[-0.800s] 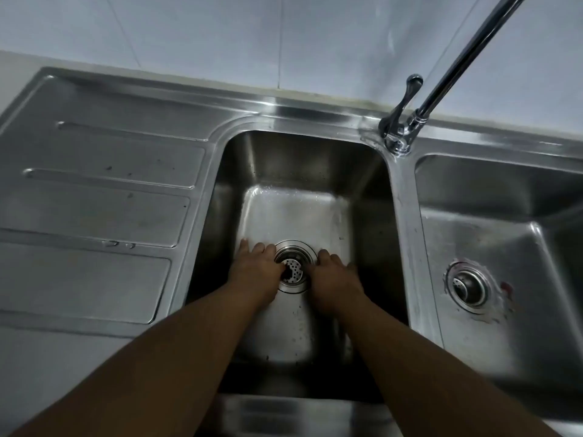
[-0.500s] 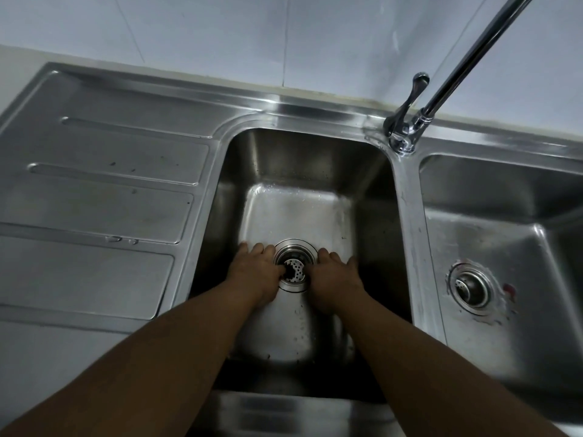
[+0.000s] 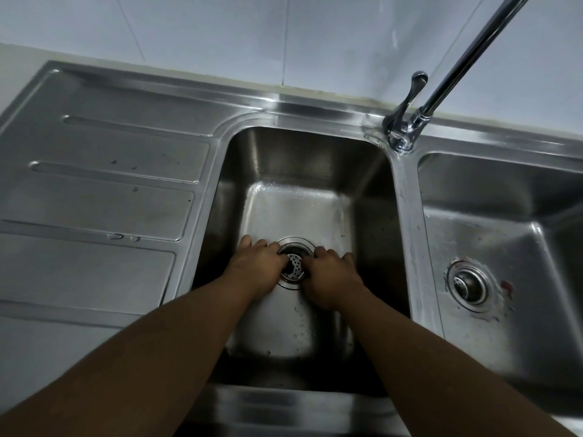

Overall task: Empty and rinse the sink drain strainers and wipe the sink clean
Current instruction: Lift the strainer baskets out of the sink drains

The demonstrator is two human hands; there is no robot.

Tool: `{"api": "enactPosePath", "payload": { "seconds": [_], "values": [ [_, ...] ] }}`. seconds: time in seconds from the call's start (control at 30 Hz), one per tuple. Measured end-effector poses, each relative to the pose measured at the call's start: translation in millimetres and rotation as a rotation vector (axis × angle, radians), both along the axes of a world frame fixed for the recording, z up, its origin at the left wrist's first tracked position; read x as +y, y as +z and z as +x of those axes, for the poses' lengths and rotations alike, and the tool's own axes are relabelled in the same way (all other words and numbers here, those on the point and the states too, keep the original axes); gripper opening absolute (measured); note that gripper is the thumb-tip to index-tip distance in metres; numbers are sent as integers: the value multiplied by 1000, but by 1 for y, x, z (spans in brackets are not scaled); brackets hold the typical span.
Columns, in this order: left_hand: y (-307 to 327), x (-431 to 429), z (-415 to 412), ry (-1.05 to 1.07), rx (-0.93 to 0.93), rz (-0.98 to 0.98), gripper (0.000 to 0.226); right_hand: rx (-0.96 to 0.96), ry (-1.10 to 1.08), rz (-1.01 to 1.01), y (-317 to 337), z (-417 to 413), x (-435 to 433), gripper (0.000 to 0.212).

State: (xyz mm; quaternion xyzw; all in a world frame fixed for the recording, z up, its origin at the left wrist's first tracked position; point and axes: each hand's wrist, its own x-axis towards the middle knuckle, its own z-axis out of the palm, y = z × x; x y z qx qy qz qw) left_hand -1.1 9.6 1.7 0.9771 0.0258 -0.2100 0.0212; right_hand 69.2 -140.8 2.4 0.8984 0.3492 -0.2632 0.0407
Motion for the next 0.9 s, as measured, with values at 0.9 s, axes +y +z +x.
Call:
{"api": "enactPosePath", "payload": {
  "seconds": [0.9],
  "values": [
    [85, -4, -22, 474, -136, -635, 18, 150, -536, 439, 95, -21, -10, 17]
  ]
}}
